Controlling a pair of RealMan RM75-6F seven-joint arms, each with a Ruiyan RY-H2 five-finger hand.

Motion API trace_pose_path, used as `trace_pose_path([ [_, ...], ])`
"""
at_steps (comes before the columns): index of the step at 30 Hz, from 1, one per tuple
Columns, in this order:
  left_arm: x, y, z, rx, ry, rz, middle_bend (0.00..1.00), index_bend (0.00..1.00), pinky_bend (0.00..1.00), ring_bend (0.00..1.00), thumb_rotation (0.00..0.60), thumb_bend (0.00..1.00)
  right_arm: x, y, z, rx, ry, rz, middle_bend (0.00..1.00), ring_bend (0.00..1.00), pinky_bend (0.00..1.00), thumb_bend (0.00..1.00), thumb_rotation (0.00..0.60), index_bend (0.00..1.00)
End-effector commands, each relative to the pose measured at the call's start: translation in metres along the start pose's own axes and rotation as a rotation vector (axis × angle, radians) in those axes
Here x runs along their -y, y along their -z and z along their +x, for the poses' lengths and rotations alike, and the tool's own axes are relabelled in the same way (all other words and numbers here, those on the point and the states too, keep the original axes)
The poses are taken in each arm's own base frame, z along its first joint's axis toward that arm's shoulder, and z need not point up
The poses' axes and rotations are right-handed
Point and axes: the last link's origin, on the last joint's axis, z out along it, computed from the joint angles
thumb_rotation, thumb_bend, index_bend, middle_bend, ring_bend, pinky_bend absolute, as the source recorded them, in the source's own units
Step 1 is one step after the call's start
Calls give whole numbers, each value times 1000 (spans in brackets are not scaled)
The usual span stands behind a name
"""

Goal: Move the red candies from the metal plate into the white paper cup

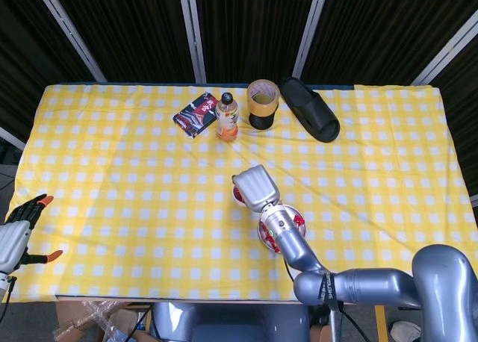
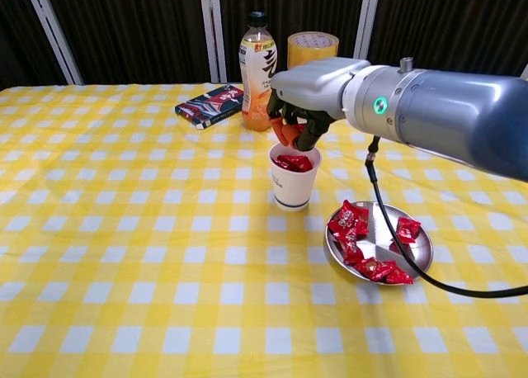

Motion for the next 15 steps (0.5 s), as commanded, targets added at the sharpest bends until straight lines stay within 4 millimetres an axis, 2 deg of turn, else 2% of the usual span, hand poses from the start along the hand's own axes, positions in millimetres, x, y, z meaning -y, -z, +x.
trace_pose_path([
  [1,0,0,0,1,1,1,0,0,0,0,600,61,4,-3,-4,10,-12,11,584,880,987,645,600,551],
  [7,0,0,0,3,-1,4,0,0,0,0,600,61,5,-5,-8,13,-22,17,570,880,987,645,600,484],
  [15,0,0,0,1,-4,3,0,0,0,0,600,62,2,-7,-10,-2,-30,7,477,880,987,643,600,431],
])
